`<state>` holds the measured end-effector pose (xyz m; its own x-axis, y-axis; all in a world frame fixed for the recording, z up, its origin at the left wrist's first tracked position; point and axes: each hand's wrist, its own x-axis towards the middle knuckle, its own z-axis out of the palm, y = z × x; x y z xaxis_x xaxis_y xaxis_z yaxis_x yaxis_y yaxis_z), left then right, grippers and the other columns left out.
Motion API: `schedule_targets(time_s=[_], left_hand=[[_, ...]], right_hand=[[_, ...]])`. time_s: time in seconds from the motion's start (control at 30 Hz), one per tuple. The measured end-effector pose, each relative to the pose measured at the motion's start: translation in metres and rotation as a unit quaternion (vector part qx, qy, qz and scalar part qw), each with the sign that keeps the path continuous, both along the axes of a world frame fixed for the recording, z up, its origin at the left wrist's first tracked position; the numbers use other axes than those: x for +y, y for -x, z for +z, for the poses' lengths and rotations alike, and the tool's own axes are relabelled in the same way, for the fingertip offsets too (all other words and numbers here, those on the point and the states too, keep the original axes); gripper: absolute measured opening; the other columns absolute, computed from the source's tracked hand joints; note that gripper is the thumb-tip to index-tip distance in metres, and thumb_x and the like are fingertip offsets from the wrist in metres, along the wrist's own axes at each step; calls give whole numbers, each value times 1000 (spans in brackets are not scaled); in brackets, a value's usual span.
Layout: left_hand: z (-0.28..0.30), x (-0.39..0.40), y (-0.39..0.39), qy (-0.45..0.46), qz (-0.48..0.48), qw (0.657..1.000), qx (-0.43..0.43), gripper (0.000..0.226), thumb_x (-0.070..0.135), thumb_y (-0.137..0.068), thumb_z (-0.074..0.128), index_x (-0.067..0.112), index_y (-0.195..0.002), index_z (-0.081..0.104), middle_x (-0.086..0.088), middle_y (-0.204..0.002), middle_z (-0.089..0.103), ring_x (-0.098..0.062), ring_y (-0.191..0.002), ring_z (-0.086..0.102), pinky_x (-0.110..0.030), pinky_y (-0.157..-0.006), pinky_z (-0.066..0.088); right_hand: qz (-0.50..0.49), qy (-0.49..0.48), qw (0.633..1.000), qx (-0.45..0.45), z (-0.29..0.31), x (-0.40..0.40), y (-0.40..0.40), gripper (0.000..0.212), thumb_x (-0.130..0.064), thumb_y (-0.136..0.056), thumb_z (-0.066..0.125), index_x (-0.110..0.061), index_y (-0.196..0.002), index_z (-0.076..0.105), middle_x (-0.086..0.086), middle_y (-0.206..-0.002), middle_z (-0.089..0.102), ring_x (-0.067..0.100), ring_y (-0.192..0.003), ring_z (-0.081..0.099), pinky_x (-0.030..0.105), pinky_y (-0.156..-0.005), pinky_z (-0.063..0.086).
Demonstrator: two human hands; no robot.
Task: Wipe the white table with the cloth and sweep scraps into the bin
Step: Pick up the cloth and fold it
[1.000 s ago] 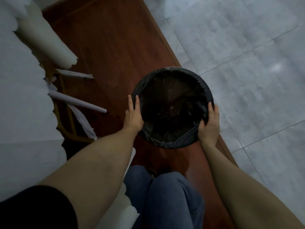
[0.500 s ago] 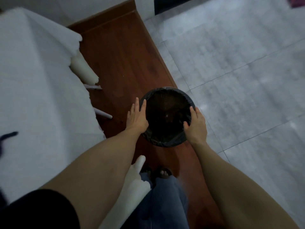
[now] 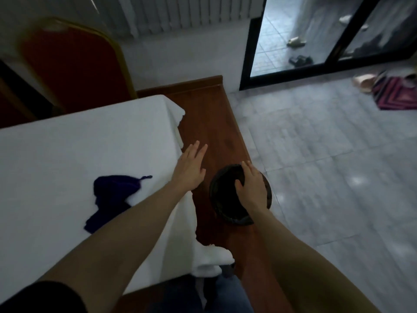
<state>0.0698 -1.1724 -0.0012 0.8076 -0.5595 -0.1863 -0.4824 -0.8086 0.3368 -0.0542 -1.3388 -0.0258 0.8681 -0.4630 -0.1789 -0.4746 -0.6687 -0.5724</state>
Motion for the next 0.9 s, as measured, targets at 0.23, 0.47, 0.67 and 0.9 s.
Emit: schedule_targets(time_s=[0.23,0.47,0.67,0.9], left_hand=[[40,123,-21,-35,33,998,-51,69,34,-101,47,21,-158,10,-6,-166,8,-26,-152,9,-42,-124,14],[45,230,-38,-117,-35,991,57,66,38,-105,35,9,-158,7,-10,-165,7,-25,-152,9,-39,-123,12],[24,268,-36,-97,-76,988,90,57,32,-104,40,6,-152,25,-13,-158,29,-30,-141,33,-42,-114,32],[26,274,-25,-53,-17,998,16,32,18,-93,55,6,-122,49,-14,-125,51,-30,-115,48,-36,-85,44]], right_hand=[[48,19,998,-36,43,97,-17,57,-27,-100,52,-21,-153,31,-3,-159,30,18,-148,20,37,-118,28],[45,19,998,-36,53,215,-17,57,-32,-101,50,-19,-153,31,-2,-159,30,19,-149,19,33,-119,20],[33,0,999,-1,44,295,-6,57,-34,-101,47,-15,-153,30,3,-157,32,20,-145,25,34,-119,23],[34,41,998,21,38,344,1,42,-35,-94,56,-17,-132,49,0,-125,59,23,-114,51,33,-92,46]])
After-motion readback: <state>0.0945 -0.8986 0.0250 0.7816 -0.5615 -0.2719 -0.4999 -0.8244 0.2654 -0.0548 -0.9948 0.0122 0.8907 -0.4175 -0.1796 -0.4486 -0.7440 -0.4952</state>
